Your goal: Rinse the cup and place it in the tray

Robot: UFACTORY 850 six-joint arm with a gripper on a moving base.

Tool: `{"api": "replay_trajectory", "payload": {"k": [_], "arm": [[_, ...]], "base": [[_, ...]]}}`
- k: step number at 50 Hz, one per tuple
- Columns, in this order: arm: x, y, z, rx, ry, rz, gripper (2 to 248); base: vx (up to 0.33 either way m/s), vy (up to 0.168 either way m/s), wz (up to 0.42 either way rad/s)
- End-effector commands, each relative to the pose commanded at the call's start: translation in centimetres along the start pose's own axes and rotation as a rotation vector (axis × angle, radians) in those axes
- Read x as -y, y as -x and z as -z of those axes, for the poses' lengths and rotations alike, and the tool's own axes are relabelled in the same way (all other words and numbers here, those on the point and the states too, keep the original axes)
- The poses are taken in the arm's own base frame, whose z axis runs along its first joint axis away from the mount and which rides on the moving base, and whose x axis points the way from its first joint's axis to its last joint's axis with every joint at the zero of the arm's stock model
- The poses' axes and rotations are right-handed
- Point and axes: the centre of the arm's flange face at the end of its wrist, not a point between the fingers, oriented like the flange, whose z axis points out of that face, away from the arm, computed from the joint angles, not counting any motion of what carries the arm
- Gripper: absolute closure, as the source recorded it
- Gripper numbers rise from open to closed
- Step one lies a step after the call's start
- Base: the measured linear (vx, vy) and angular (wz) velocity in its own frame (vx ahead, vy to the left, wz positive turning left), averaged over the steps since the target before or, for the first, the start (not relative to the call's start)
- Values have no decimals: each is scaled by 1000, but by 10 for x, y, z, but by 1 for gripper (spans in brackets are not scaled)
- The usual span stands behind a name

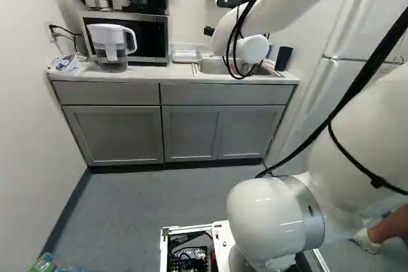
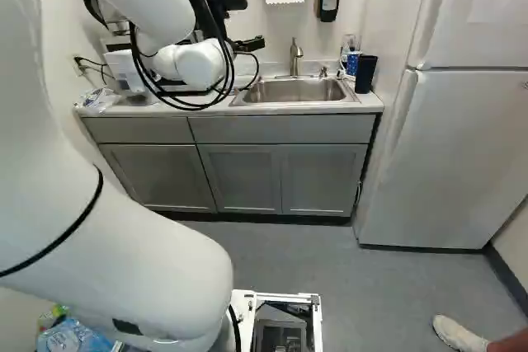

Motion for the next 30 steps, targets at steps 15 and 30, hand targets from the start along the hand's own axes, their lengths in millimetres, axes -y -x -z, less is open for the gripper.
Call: {"api": "replay_trajectory", "payload": {"k": [15,30], "arm": [[0,-14,-10,-6,0,0,3],[0,-27,-20,-6,0,0,3]], "base": [[0,0,0],[0,0,0]]}}
